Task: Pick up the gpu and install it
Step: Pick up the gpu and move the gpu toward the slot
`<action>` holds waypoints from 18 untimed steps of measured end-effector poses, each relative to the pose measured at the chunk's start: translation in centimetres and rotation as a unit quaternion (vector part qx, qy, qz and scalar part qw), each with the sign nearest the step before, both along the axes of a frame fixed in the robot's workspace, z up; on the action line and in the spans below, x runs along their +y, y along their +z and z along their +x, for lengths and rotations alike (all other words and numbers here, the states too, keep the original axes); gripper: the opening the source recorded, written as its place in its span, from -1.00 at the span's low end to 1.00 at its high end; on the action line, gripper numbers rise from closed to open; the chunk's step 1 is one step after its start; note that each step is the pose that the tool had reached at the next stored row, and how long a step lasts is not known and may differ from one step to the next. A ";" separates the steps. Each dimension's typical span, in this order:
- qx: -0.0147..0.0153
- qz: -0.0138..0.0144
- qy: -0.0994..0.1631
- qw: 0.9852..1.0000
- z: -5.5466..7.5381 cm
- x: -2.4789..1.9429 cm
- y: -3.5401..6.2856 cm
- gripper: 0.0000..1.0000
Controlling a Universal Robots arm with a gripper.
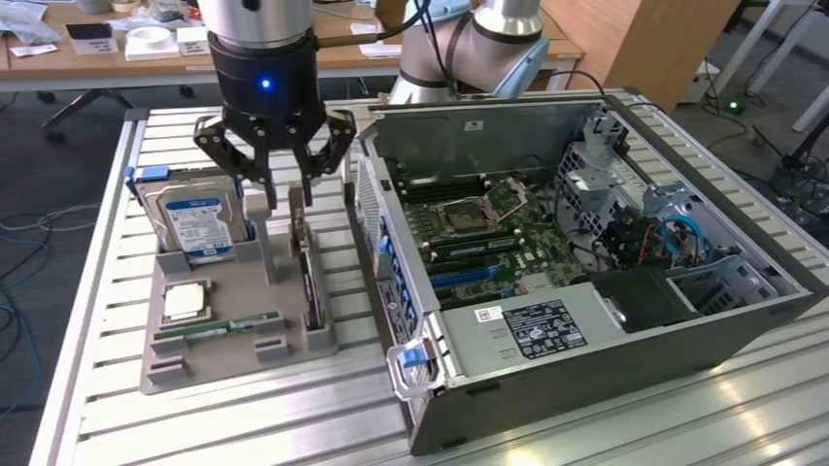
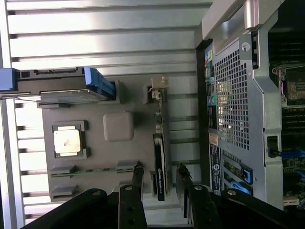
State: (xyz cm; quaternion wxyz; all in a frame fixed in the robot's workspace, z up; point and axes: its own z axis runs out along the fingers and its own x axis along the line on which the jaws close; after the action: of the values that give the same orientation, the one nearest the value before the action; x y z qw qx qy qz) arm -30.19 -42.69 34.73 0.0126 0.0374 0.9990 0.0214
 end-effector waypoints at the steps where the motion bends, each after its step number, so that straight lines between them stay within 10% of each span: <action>1: 0.000 0.000 0.000 1.000 0.0 0.00 -0.16 -0.17; 18: 0.000 0.000 0.000 1.000 0.0 0.02 -2.00 -0.17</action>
State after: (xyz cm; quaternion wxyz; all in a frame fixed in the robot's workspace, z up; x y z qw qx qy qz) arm -30.19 -42.67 32.73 0.0126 0.0374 0.9990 0.0214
